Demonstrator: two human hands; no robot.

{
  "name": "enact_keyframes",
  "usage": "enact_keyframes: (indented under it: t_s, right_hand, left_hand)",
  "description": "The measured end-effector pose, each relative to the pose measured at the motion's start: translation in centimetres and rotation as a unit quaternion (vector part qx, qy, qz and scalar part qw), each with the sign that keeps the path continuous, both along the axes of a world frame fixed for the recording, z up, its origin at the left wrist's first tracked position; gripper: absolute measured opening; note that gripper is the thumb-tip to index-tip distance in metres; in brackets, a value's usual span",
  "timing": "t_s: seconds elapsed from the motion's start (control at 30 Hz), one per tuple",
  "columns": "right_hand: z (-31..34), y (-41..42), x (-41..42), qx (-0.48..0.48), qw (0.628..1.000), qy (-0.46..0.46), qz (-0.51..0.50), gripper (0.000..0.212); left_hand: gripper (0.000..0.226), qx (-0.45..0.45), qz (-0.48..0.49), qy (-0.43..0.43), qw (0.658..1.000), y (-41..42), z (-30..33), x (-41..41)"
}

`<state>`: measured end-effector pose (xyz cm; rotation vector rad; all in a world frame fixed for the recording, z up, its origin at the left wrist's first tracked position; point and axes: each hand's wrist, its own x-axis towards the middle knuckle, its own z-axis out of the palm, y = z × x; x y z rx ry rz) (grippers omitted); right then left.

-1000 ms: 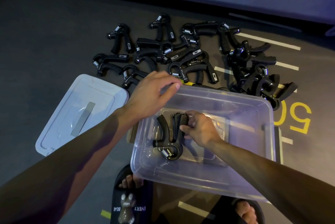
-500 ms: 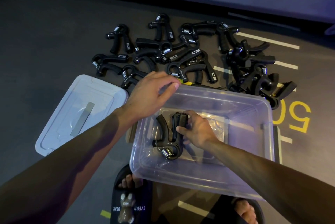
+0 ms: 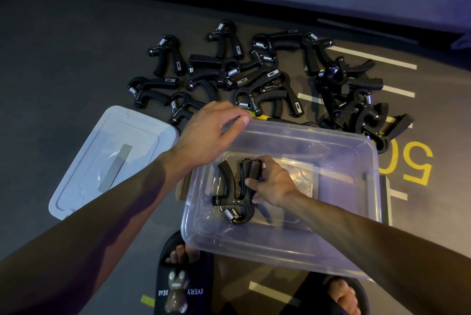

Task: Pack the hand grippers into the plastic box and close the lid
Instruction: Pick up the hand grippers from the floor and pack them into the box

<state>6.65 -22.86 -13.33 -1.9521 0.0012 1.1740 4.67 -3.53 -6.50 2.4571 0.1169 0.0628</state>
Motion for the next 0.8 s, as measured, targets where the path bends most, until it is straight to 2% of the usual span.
enact_keyframes:
  t_s: [0.17, 0.27, 0.33, 0.4, 0.47, 0.57, 0.67, 0.8]
  right_hand:
    - [0.3, -0.9, 0.0, -0.001, 1.0, -0.005, 0.017, 0.053]
    - [1.7, -1.4, 0.6, -0.074, 0.985, -0.11, 0.109, 0.051]
    - [3.8, -1.6, 1.6, -0.098, 0.961, -0.194, 0.169, 0.031]
    - [6.7, -1.5, 2.6, -0.068, 0.947, -0.244, 0.2, 0.015]
    - [10.2, -1.3, 4.0, -0.003, 0.946, -0.261, 0.195, 0.014]
    - [13.6, -1.3, 8.1, 0.044, 0.934, -0.336, 0.114, 0.013]
    - [12.1, -2.7, 13.3, -0.066, 0.911, -0.403, 0.067, 0.017]
    - [8.9, -5.1, 16.8, -0.274, 0.884, -0.369, 0.081, 0.043]
  left_hand:
    - [0.029, -0.004, -0.003, -0.003, 1.0, 0.0, 0.1, 0.0]
    - [0.028, -0.008, -0.004, -0.004, 1.0, 0.0, 0.1, 0.0]
    - [0.029, -0.009, -0.004, -0.004, 1.0, 0.1, 0.1, 0.0]
    - [0.029, -0.011, -0.003, -0.005, 1.0, 0.0, 0.0, 0.0]
    - [0.028, -0.013, -0.002, -0.007, 1.0, 0.0, 0.0, 0.0]
    - [0.026, -0.02, -0.002, -0.011, 1.0, 0.0, 0.0, 0.0]
    - [0.025, -0.016, -0.009, -0.01, 1.0, 0.1, 0.1, 0.0]
    - [0.025, -0.01, -0.012, -0.01, 1.0, 0.0, 0.2, 0.1]
